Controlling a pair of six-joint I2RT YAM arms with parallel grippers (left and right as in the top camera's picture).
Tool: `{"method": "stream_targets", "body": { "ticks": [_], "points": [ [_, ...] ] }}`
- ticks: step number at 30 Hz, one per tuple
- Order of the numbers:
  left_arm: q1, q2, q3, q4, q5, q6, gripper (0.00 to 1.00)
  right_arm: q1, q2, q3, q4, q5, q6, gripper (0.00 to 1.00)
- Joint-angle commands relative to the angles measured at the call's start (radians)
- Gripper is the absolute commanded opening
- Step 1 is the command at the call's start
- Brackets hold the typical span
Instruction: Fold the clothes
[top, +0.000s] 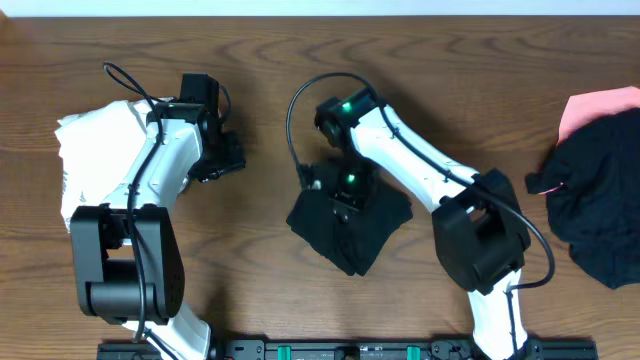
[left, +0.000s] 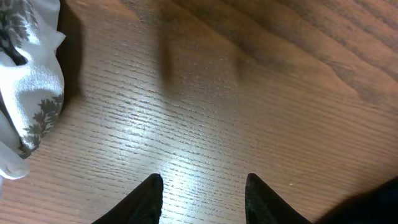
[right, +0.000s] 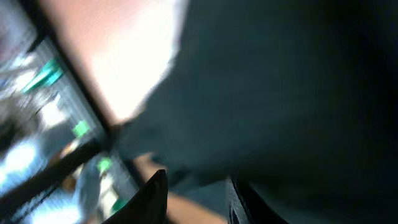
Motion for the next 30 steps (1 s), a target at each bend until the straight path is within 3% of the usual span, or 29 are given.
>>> {"method": "stream_targets", "body": {
  "ticks": [1, 4, 10, 19, 24, 30],
  "points": [
    [0.005, 0.004, -0.002, -0.007, -0.016, 0.024, 0.43, -0.050, -0.041, 0.033, 0.074, 0.130, 0.211, 0.30],
    [0.005, 0.004, -0.002, -0.008, -0.016, 0.028, 0.44, -0.080, -0.084, 0.041, 0.126, 0.129, 0.229, 0.32],
    [0.005, 0.004, -0.002, -0.008, -0.015, 0.028, 0.44, -0.113, -0.134, 0.042, 0.166, 0.130, 0.229, 0.47],
    [0.005, 0.004, -0.002, -0.015, -0.015, 0.028, 0.44, -0.056, -0.091, -0.001, 0.250, 0.132, 0.318, 0.40],
    [0.005, 0.004, -0.002, -0.016, -0.015, 0.028, 0.44, -0.016, -0.044, -0.011, 0.280, 0.250, 0.394, 0.36],
    [0.005, 0.004, -0.002, -0.016, -0.015, 0.028, 0.44, 0.035, -0.021, -0.011, 0.274, 0.249, 0.391, 0.35]
  ]
}}
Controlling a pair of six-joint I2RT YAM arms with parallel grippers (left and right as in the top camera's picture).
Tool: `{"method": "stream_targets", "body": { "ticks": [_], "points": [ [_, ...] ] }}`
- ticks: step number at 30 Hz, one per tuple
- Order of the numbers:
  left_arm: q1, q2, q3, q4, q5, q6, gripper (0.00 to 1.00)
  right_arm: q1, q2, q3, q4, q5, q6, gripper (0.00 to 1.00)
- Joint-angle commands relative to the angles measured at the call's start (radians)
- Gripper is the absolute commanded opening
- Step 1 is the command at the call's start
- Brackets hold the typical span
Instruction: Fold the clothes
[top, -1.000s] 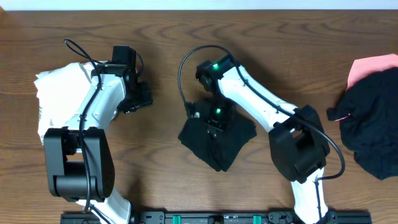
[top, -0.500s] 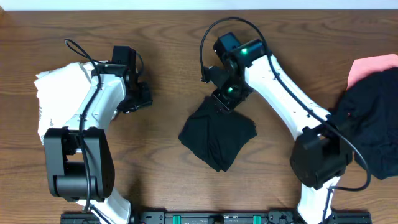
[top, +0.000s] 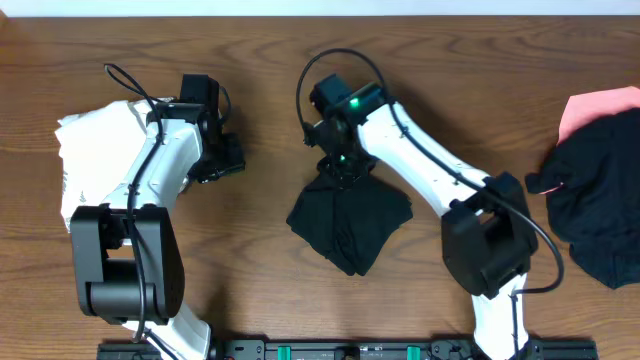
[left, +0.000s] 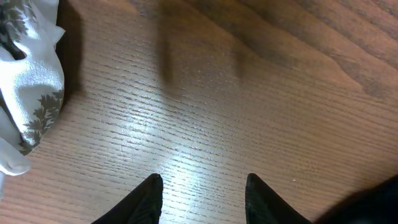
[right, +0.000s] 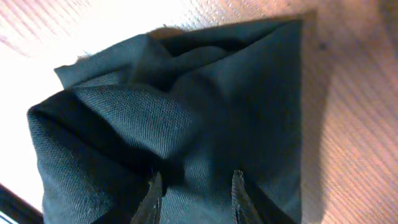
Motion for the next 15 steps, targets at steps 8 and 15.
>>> {"method": "stream_targets", "body": {
  "ticks": [8, 15],
  "points": [
    [0.005, 0.004, -0.002, -0.003, -0.016, 0.018, 0.44, 0.101, 0.008, -0.007, -0.162, -0.334, -0.402, 0.35],
    [0.005, 0.004, -0.002, -0.003, -0.015, 0.017, 0.44, 0.087, 0.008, -0.007, -0.181, -0.295, -0.406, 0.35]
  ]
}}
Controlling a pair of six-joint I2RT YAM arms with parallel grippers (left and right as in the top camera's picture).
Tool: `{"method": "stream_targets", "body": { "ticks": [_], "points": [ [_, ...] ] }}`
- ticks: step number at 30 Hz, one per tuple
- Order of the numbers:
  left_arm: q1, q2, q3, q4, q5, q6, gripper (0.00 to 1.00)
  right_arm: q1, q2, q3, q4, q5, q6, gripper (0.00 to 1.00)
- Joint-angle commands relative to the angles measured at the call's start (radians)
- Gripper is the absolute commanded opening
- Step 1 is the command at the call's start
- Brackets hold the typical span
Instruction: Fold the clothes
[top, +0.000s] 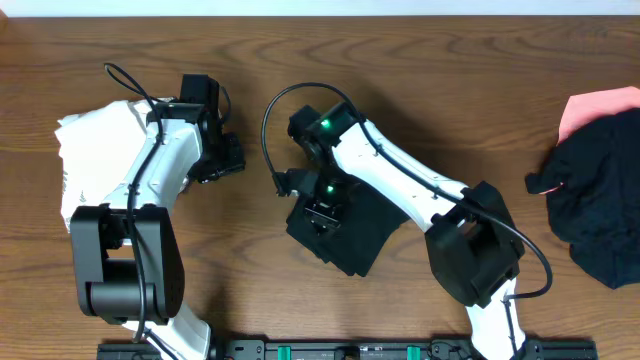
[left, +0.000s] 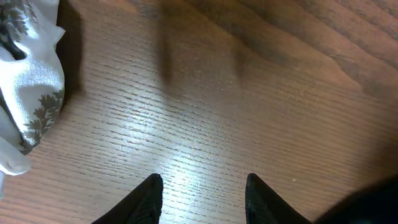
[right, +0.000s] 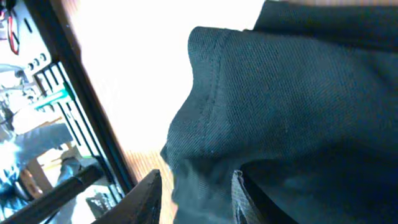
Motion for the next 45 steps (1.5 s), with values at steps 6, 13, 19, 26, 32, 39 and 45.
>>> {"method": "stream_targets", "body": {
  "ticks": [6, 13, 19, 26, 32, 39, 45],
  "points": [
    [0.005, 0.004, -0.002, -0.003, -0.015, 0.018, 0.44, -0.058, -0.008, -0.004, 0.009, -0.051, -0.020, 0.36],
    [0.005, 0.004, -0.002, -0.003, -0.015, 0.018, 0.44, -0.100, -0.049, -0.004, 0.043, -0.097, 0.017, 0.23],
    [0.005, 0.004, -0.002, -0.003, -0.016, 0.018, 0.44, -0.071, -0.049, -0.005, 0.080, -0.373, 0.031, 0.01],
    [0.005, 0.004, -0.002, -0.004, -0.015, 0.018, 0.44, -0.027, -0.049, -0.005, 0.148, -0.499, 0.295, 0.01],
    [0.005, 0.004, -0.002, -0.006, -0.015, 0.018, 0.44, -0.018, -0.049, -0.024, 0.159, -0.517, 0.364, 0.01],
    [0.005, 0.004, -0.002, -0.006, -0.015, 0.018, 0.44, -0.022, -0.049, -0.179, 0.307, -0.572, 0.450, 0.01],
    [0.005, 0.004, -0.002, -0.006, -0.015, 0.018, 0.44, -0.025, -0.049, -0.342, 0.446, -0.594, 0.487, 0.01]
  ]
}}
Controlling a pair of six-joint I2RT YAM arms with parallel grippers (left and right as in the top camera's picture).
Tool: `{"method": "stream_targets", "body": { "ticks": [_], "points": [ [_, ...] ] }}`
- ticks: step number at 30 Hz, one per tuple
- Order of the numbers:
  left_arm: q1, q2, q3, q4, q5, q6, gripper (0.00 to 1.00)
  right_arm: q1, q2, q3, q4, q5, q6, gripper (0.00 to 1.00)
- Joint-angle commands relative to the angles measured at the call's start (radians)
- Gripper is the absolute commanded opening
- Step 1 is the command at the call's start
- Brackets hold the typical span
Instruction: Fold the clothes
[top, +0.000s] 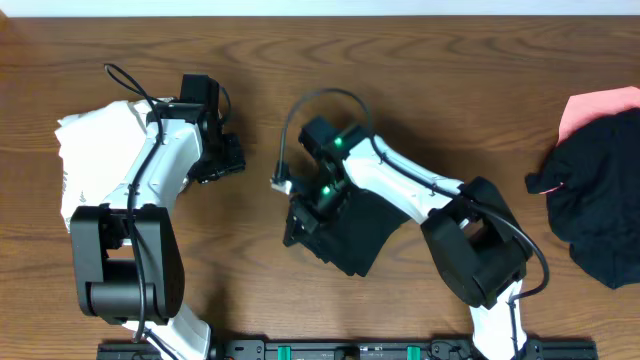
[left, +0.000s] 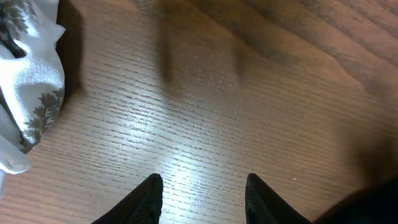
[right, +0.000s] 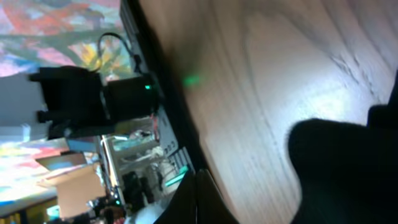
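Note:
A crumpled black garment (top: 365, 228) lies at the table's middle. My right gripper (top: 297, 228) is at its left edge, tilted toward the table's front. In the right wrist view the fingers (right: 198, 196) are pressed together, shut, with no cloth showing between them. There the black garment (right: 348, 168) lies just to their right. My left gripper (top: 228, 160) hangs open over bare wood, and its fingertips (left: 152, 194) have nothing between them. A white cloth (top: 95, 140) with a leaf print lies under the left arm and shows as the white cloth (left: 31, 81) at the left wrist view's edge.
A pile of dark clothes (top: 600, 200) on top of a pink garment (top: 595, 108) sits at the right edge. The front rail (top: 350, 350) with green markers runs along the near side of the table.
My right gripper was open on the garment's upper left part. It is now shut lower down at the left edge, with the wrist tilted outward. The left arm has not moved.
My right gripper was open on the middle of the black garment, then at its top corner, then on its left part. The garment's top corner has flattened. Now the gripper is shut at the left edge. The left gripper stayed open beside the white cloth.

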Motion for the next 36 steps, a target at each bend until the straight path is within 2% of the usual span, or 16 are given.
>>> {"method": "stream_targets", "body": {
  "ticks": [1, 8, 16, 20, 21, 25, 29, 32, 36],
  "points": [
    [0.005, 0.004, -0.002, -0.003, -0.015, 0.018, 0.44, -0.005, -0.023, -0.075, 0.060, -0.040, 0.059, 0.01],
    [0.005, 0.004, -0.002, -0.005, -0.015, 0.018, 0.44, -0.012, -0.022, -0.205, 0.208, -0.018, 0.094, 0.02],
    [0.005, 0.004, -0.002, -0.012, -0.015, 0.018, 0.44, -0.011, -0.023, -0.215, 0.260, -0.023, 0.089, 0.05],
    [0.005, 0.004, -0.002, -0.014, -0.015, 0.018, 0.44, -0.008, -0.024, -0.208, 0.259, -0.177, -0.026, 0.05],
    [0.005, 0.004, -0.002, -0.014, -0.015, 0.018, 0.49, -0.007, -0.027, -0.204, 0.251, -0.203, -0.047, 0.05],
    [0.005, 0.004, -0.002, -0.019, -0.014, 0.018, 0.51, -0.006, -0.086, -0.169, 0.159, -0.192, -0.159, 0.05],
    [0.005, 0.004, -0.002, -0.022, 0.011, 0.023, 0.55, -0.015, -0.214, -0.109, 0.045, -0.020, -0.195, 0.06],
    [0.004, 0.004, -0.002, -0.012, 0.147, 0.082, 0.58, -0.026, -0.333, -0.069, -0.025, 0.156, -0.190, 0.07],
    [-0.014, 0.004, -0.002, 0.001, 0.351, 0.222, 0.61, -0.039, -0.470, -0.065, -0.075, 0.486, -0.063, 0.09]
  ]
}}
